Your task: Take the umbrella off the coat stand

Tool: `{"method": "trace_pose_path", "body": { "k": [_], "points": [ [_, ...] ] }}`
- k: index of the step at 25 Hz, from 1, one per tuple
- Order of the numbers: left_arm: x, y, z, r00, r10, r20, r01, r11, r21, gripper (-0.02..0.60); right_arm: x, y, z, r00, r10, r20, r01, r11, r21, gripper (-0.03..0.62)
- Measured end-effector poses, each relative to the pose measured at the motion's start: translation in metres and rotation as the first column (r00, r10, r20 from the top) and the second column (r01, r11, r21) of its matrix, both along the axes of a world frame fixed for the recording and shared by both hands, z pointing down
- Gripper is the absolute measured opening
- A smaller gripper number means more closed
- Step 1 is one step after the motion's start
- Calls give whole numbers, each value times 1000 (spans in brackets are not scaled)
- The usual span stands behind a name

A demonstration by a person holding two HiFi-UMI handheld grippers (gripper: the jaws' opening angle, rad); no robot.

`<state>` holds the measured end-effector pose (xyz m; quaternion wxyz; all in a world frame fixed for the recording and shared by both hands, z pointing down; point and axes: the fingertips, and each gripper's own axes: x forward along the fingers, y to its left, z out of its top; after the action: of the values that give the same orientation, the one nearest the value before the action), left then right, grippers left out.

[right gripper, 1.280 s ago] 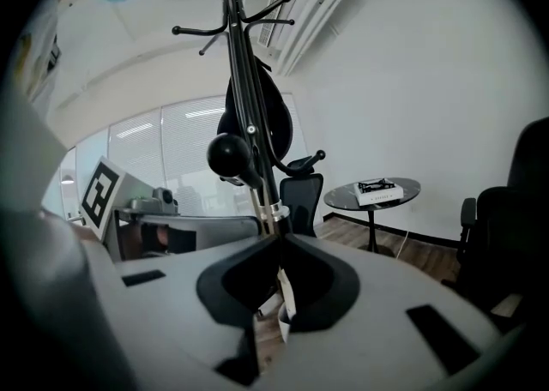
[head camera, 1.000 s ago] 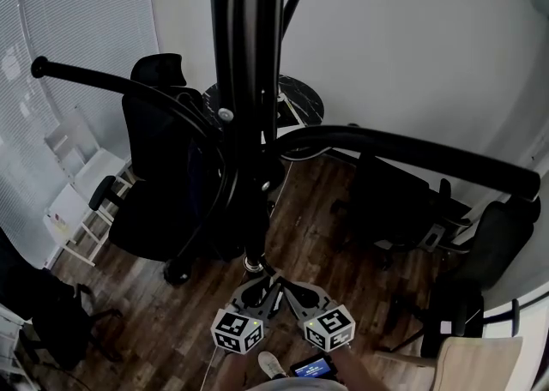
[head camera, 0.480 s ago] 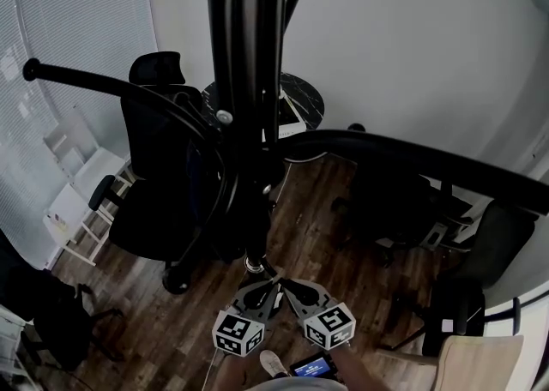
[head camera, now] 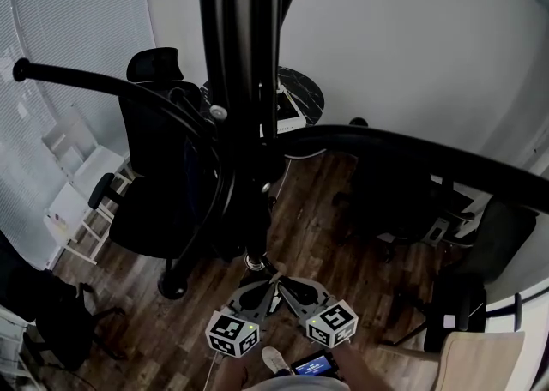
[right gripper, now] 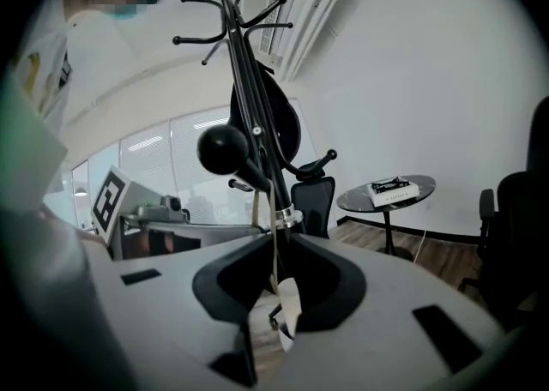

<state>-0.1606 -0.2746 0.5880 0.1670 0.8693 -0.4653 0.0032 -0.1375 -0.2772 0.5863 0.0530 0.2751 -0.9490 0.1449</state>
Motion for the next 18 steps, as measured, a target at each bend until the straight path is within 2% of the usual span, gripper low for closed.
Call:
{"method": "trace_pose_path", "body": {
  "k": [5, 12, 18],
  "points": [
    [-7, 4, -3, 1000, -10, -4, 10, 1000, -2, 21, -8, 6, 1, 999, -25, 41, 26, 1000, -17, 69],
    [-14, 6, -5, 1000, -18, -13, 18, 1000, -6, 20, -17, -5, -2, 996, 4, 87, 1, 998, -63, 72],
    [-13, 6, -5, 999, -20, -25, 20, 1000, -12, 20, -22, -6, 3, 997, -11, 82, 13, 999, -34, 49]
  ]
}}
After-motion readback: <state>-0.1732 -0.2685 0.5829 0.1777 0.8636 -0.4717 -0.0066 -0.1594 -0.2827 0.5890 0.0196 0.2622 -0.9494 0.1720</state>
